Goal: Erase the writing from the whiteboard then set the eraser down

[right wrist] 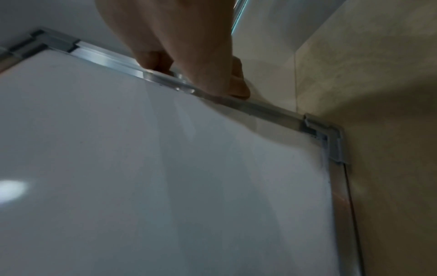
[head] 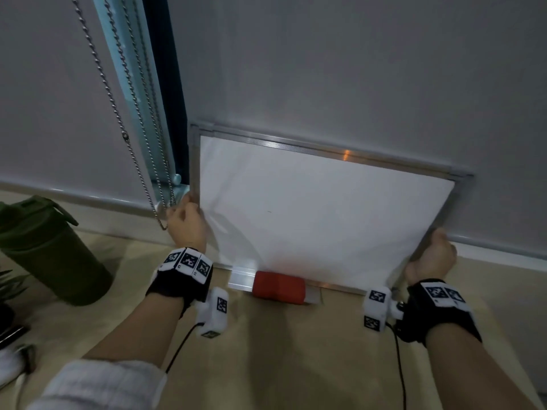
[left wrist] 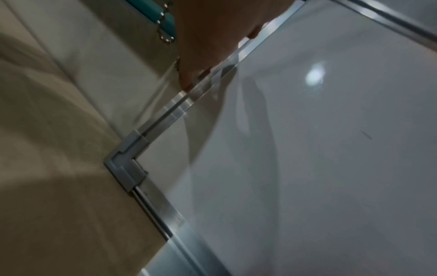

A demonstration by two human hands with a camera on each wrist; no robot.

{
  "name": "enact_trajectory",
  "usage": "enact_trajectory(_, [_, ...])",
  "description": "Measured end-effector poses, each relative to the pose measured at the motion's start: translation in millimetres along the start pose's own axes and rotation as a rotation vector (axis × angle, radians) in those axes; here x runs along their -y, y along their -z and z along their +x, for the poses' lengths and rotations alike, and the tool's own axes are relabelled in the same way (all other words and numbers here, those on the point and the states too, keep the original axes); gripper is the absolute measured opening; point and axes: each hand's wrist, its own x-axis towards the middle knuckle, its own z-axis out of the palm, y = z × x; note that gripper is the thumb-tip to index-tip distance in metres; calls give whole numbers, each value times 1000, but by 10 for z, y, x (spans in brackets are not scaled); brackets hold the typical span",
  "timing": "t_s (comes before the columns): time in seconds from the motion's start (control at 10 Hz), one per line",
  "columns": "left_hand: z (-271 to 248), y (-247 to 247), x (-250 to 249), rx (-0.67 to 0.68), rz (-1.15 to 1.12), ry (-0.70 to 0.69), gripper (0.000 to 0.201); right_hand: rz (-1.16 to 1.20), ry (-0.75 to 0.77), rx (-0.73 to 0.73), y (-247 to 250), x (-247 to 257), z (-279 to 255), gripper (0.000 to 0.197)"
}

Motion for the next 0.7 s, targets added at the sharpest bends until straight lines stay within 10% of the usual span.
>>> enact_trajectory(0.1, [-22,-10,60,-6,4,-20,41,-8,60,46,53,-28,-2,47])
enact_trajectory(0.2, [-58,-11,134,14,-21,-35,44,-143,107,-3,138,-93,-91,28])
enact_trajectory(0.7, [-213,193,217,196,220,-59,63,-523,-14,-144,420,-405,-349,59])
